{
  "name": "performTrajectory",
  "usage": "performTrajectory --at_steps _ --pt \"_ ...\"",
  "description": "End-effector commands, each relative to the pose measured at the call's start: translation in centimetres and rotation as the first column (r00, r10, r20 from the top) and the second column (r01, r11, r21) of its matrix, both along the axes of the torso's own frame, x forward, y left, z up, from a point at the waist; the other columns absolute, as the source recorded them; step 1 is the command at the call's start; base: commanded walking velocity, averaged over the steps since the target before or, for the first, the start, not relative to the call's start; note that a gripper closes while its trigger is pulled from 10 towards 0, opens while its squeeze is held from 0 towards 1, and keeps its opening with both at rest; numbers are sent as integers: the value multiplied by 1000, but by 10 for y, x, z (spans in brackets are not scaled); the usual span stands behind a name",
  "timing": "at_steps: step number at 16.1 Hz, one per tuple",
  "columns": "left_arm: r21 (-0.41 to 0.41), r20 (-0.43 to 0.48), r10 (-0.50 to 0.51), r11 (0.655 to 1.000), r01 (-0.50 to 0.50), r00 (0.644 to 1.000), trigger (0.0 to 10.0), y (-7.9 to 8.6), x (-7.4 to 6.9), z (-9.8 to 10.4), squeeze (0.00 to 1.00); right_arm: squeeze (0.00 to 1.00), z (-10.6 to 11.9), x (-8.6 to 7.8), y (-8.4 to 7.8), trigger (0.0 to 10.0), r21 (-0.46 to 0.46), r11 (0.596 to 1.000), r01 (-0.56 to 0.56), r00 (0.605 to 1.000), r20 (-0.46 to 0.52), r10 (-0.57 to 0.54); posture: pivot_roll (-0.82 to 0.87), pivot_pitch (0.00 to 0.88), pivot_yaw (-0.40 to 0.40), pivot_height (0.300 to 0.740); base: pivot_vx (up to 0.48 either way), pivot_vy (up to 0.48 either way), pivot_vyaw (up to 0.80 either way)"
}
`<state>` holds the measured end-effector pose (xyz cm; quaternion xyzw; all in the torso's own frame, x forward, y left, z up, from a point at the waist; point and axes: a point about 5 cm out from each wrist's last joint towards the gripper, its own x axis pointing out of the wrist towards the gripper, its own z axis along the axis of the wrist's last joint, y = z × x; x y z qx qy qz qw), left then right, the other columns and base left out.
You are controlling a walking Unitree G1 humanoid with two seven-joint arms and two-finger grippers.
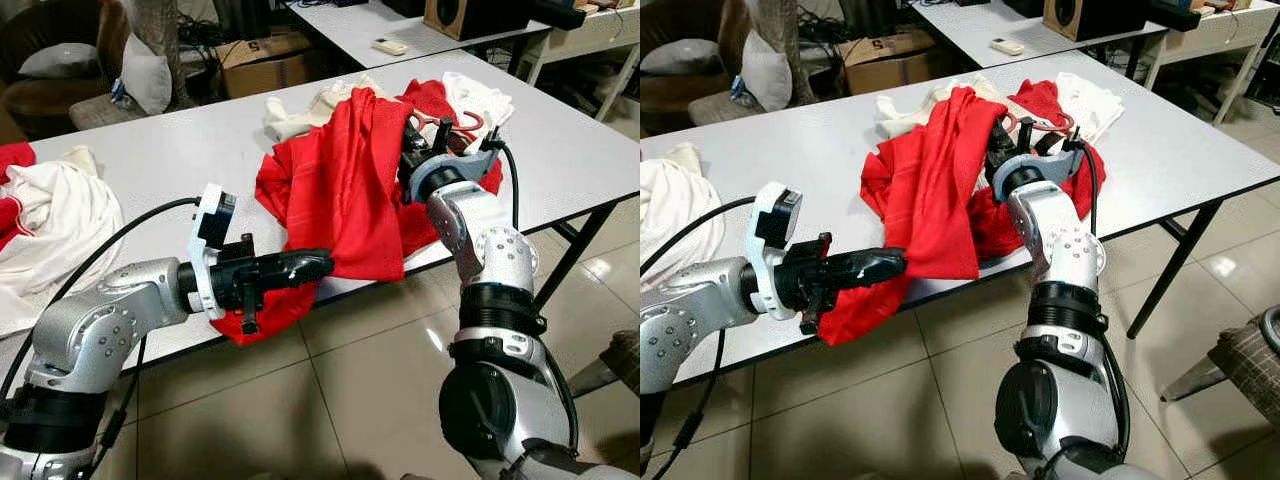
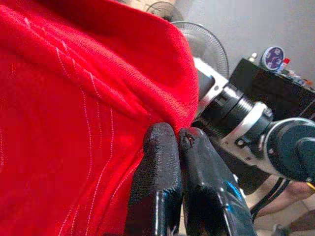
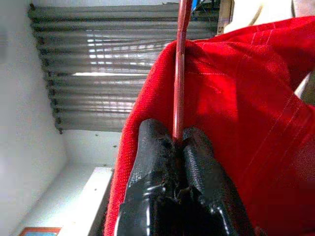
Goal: Hang hanger
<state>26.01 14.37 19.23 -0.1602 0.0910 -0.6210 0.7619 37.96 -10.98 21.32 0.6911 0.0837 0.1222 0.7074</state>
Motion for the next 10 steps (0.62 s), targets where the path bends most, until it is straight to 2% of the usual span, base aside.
performTrajectory --at_steps 1,3,6,8,9,10 --pt "24 5 -40 999 40 999 0 -1 -3 -1 0 0 19 4 4 10000 84 996 19 999 45 -22 -134 0 94 740 0 0 0" --pt "48 19 -52 998 51 998 0 -5 -2 -2 0 0 19 7 4 10000 90 996 20 999 35 -24 -134 0 94 740 0 0 0" --pt "201 24 -32 979 27 999 0 -1 2 -20 0 0 22 10 1 10000 174 984 29 999 12 -31 -131 0 92 740 0 0 0" --pt "291 43 11 957 -23 999 0 9 6 -29 0 0 26 11 -2 10000 160 987 30 999 32 -36 -136 0 98 740 0 0 0" --pt "290 60 24 956 -40 998 0 12 8 -27 0 0 28 11 -1 10000 141 990 20 998 49 -27 -136 0 98 740 0 0 0" --pt "253 79 29 966 -49 996 0 12 9 -20 0 0 27 11 1 10000 101 995 5 998 61 -11 -137 0 98 740 0 0 0"
